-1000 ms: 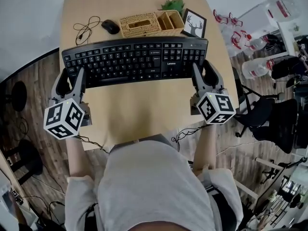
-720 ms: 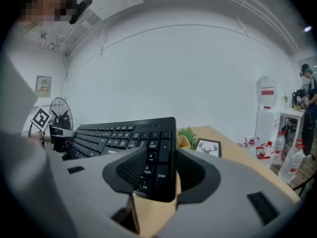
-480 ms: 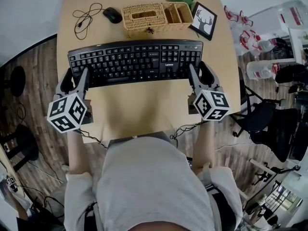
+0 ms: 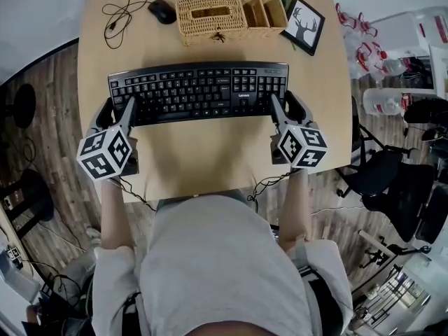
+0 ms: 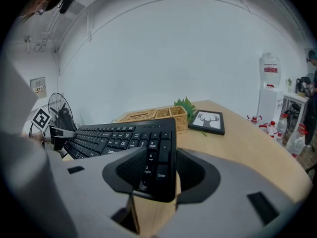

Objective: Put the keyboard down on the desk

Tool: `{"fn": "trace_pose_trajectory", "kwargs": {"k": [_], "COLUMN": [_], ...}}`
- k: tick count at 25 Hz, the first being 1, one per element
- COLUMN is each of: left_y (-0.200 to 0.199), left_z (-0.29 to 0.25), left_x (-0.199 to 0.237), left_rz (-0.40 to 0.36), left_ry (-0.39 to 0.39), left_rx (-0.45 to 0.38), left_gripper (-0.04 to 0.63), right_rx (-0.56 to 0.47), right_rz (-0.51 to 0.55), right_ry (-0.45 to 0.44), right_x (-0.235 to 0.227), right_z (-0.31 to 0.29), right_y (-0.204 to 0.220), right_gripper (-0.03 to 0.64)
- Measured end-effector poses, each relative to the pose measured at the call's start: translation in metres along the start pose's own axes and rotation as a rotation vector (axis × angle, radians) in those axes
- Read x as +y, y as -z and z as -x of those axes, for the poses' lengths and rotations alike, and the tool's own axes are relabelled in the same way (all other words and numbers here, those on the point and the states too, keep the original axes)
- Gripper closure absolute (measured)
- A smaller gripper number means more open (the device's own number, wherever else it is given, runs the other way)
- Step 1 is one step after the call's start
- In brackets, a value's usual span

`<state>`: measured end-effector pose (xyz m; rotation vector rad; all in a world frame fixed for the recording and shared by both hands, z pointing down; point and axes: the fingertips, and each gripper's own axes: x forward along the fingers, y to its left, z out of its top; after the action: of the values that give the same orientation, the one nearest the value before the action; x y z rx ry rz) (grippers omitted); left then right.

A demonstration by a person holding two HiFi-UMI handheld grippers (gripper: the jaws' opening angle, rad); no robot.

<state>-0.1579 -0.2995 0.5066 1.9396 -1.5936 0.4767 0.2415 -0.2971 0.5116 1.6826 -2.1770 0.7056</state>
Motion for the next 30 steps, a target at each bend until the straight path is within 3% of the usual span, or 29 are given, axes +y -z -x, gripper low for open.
{"fn": "trace_pose_trajectory", "kwargs": {"k": [15, 30], "left_y": [0.057, 0.083], "left_z": [-0.036, -0.052], "left_x": [0.007, 0.011], "left_rz": [0.059, 0.084], "left_ry": [-0.047, -0.075], "left_rx": [0.146, 0.208], "left_gripper": [0.330, 0.329], "right_rx": [0.155, 0.226], "right_rz": [-0.024, -0.029], "right_ry": [-0.025, -0.037], "right_x": [-0.020, -0.028], "right_z": [-0.039, -0.056], "right_y": [0.051, 0.073], "right_gripper": [0.439, 0.438]}}
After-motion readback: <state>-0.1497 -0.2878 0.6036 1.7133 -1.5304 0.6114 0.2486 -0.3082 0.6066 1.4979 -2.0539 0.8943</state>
